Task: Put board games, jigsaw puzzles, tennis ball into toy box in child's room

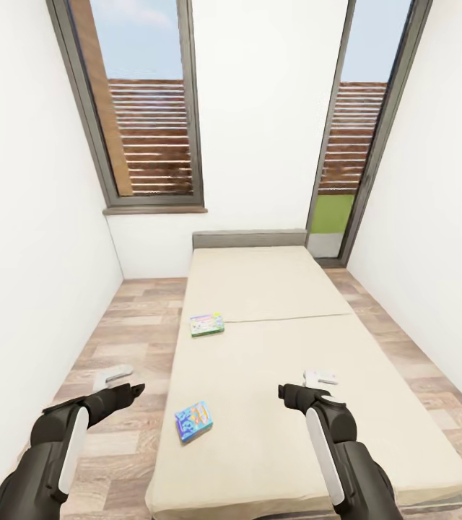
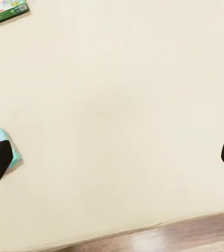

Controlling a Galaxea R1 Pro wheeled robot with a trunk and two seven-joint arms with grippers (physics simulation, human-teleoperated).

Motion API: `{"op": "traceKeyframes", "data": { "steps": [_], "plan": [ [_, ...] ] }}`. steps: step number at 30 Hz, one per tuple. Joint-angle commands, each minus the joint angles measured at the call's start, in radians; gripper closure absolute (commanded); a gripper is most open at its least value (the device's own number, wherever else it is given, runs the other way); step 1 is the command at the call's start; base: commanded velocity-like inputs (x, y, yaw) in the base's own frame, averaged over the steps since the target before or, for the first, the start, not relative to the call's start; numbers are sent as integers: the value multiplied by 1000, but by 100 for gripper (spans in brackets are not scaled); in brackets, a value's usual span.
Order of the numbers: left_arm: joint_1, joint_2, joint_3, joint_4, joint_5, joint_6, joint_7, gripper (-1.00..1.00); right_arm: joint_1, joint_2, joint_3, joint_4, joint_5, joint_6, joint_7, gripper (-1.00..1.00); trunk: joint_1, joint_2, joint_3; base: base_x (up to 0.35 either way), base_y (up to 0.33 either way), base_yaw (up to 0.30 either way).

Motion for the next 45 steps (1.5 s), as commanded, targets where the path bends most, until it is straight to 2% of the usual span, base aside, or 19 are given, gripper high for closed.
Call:
{"op": "traceKeyframes", "data": {
  "steps": [1,7,12,20,45],
  "plan": [
    [-1,-1,3,-1,4,6,-3,-100,-1,0,1,-1,-11,3,-10,-100,1,-2,-2,196,230,20],
    [-2,-1,-1,-1,4,6,-2,-100,-1,0,0,0,-10,3,-10,-100,1,-2,-2,252,170,191],
    [-2,-3,-5,-1,4,5,-1,-100,-1,0,0,1,-9,3,-9,-100,1,-2,-2,267,-79,212],
    [-2,-3,-7,-1,4,4,-1,-100,-1,0,0,3,-10,3,-8,-100,1,-2,1,260,-68,-20],
    [-1,-4,-6,-1,4,8,-1,-100,-1,0,2,5,-9,2,-8,-100,1,-2,2,17,-86,-11]
  ]
}}
